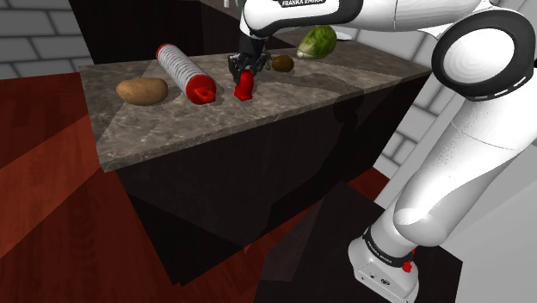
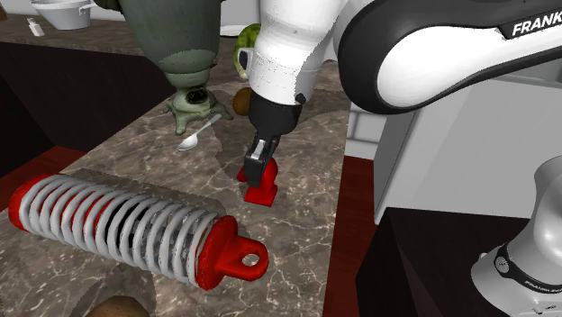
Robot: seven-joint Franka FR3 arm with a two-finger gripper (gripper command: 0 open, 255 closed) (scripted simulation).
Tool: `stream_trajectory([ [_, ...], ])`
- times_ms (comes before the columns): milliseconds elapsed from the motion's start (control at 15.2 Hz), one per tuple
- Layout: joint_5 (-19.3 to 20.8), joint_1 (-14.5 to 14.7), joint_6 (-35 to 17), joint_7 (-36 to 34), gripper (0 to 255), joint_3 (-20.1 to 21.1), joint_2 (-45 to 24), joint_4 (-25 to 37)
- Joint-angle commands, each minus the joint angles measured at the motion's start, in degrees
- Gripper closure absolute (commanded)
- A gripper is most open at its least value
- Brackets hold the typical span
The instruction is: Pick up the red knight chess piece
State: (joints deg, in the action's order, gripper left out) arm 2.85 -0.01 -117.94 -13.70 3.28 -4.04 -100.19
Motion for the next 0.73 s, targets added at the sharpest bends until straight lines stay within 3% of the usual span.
stream_trajectory([
  [0, 0.0, 0.0, 0.0, 0.0, 255, 0.0, 0.0, 0.0],
  [660, -0.1, 0.1, 6.1, 0.2, 255, 0.0, 0.0, 6.1],
])
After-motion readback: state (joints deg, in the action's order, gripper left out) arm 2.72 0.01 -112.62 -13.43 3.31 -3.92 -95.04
